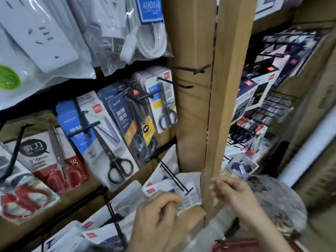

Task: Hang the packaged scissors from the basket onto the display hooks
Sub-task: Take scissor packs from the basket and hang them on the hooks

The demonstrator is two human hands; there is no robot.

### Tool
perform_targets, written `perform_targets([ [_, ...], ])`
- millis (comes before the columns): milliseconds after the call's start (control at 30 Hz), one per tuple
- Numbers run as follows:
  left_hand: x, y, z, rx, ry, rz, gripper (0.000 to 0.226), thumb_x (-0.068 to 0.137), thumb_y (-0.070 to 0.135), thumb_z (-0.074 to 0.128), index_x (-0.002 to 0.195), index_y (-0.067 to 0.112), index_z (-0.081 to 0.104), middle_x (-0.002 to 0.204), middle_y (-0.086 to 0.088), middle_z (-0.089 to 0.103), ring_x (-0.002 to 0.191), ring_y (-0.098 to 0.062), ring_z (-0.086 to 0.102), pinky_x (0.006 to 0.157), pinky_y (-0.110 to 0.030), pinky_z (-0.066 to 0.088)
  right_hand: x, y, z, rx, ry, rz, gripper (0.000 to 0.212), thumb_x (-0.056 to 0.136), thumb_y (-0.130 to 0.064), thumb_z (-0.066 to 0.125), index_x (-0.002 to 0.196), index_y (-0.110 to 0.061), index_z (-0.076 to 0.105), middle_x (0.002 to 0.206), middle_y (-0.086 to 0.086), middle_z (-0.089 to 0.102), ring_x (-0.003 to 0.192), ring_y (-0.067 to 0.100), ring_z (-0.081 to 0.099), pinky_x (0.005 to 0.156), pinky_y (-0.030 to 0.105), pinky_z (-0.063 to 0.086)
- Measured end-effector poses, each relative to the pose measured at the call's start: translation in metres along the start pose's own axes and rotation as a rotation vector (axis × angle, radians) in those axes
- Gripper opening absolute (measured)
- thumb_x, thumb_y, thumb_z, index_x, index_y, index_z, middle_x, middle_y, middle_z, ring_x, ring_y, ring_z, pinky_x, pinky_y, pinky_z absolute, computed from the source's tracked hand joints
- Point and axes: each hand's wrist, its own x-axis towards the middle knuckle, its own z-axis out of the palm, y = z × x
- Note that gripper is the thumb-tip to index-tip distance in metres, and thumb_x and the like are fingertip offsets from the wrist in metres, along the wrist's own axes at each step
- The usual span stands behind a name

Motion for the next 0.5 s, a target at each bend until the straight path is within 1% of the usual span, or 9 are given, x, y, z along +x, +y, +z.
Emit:
perform_targets([
  [67, -0.017, -0.006, 0.015, -0.030, -0.098, 0.008, 0.025, 0.077, 0.041, 0.047, 0.082, 0.056, 0.066, 0.080, 0.024, 0.068, 0.070, -0.001, 0.066, 0.063, -0.029, 0.056, -0.029, 0.017, -0.020, -0.045, 0.077, 0.004, 0.027, 0.097, -0.005, 0.055, 0.081, -0.007, 0.075, 0.069, 0.007, 0.071, 0.055, 0.009, 0.061, 0.052, 0.016, 0.048],
  [133, -0.032, -0.017, 0.029, -0.052, -0.181, 0.015, 0.025, 0.072, 0.046, 0.044, 0.078, 0.057, 0.065, 0.073, 0.024, 0.068, 0.066, 0.002, 0.065, 0.059, -0.024, 0.055, -0.060, 0.032, -0.042, -0.070, 0.195, 0.016, 0.027, 0.097, -0.003, 0.054, 0.082, -0.008, 0.075, 0.066, 0.003, 0.070, 0.057, 0.011, 0.060, 0.054, 0.020, 0.048],
  [200, -0.047, -0.029, 0.047, -0.051, -0.289, 0.006, 0.023, 0.075, 0.040, 0.049, 0.076, 0.057, 0.065, 0.070, 0.022, 0.067, 0.064, 0.000, 0.064, 0.058, -0.024, 0.052, -0.095, 0.049, -0.063, -0.110, 0.315, 0.037, 0.022, 0.097, -0.005, 0.055, 0.088, -0.007, 0.075, 0.064, 0.000, 0.067, 0.056, 0.008, 0.057, 0.055, 0.017, 0.045],
  [300, -0.069, -0.047, 0.081, -0.035, -0.490, -0.016, 0.037, 0.085, 0.023, 0.058, 0.076, 0.058, 0.066, 0.065, 0.009, 0.067, 0.060, -0.016, 0.063, 0.061, -0.041, 0.053, -0.146, 0.083, -0.092, -0.154, 0.489, 0.100, 0.020, 0.097, -0.006, 0.056, 0.087, 0.000, 0.073, 0.063, 0.001, 0.066, 0.059, 0.009, 0.055, 0.060, 0.025, 0.046],
  [333, -0.075, -0.052, 0.094, -0.032, -0.553, -0.023, 0.044, 0.088, 0.015, 0.060, 0.075, 0.057, 0.067, 0.065, 0.008, 0.067, 0.059, -0.018, 0.063, 0.062, -0.042, 0.053, -0.162, 0.096, -0.098, -0.135, 0.536, 0.130, 0.022, 0.097, -0.004, 0.055, 0.085, -0.003, 0.073, 0.062, 0.000, 0.068, 0.058, 0.008, 0.056, 0.060, 0.024, 0.047],
  [367, -0.082, -0.057, 0.107, -0.024, -0.610, -0.023, 0.050, 0.088, 0.008, 0.061, 0.072, 0.054, 0.067, 0.067, 0.010, 0.068, 0.060, -0.015, 0.063, 0.062, -0.039, 0.053, -0.179, 0.109, -0.105, -0.121, 0.585, 0.173, 0.024, 0.097, -0.004, 0.055, 0.082, -0.009, 0.073, 0.063, 0.001, 0.070, 0.058, 0.008, 0.058, 0.060, 0.024, 0.049],
  [400, -0.089, -0.061, 0.120, -0.015, -0.660, -0.018, 0.052, 0.087, 0.003, 0.061, 0.067, 0.050, 0.067, 0.069, 0.014, 0.068, 0.061, -0.010, 0.063, 0.061, -0.033, 0.052, -0.194, 0.121, -0.110, -0.102, 0.635, 0.203, 0.025, 0.097, -0.005, 0.056, 0.079, -0.013, 0.073, 0.065, 0.005, 0.071, 0.060, 0.011, 0.060, 0.062, 0.027, 0.050],
  [467, -0.102, -0.071, 0.147, 0.002, -0.744, -0.012, 0.050, 0.087, 0.000, 0.061, 0.066, 0.045, 0.066, 0.071, 0.022, 0.068, 0.067, -0.004, 0.064, 0.060, -0.020, 0.049, -0.220, 0.146, -0.123, -0.084, 0.714, 0.269, 0.025, 0.096, -0.006, 0.058, 0.078, -0.012, 0.073, 0.072, 0.016, 0.071, 0.065, 0.019, 0.060, 0.066, 0.032, 0.050],
  [500, -0.109, -0.076, 0.162, 0.009, -0.790, -0.024, 0.047, 0.087, 0.000, 0.060, 0.068, 0.043, 0.066, 0.074, 0.025, 0.068, 0.070, -0.002, 0.065, 0.060, -0.016, 0.047, -0.232, 0.159, -0.130, -0.072, 0.741, 0.314, 0.023, 0.097, -0.006, 0.057, 0.082, -0.010, 0.073, 0.076, 0.018, 0.070, 0.066, 0.020, 0.061, 0.065, 0.031, 0.051],
])
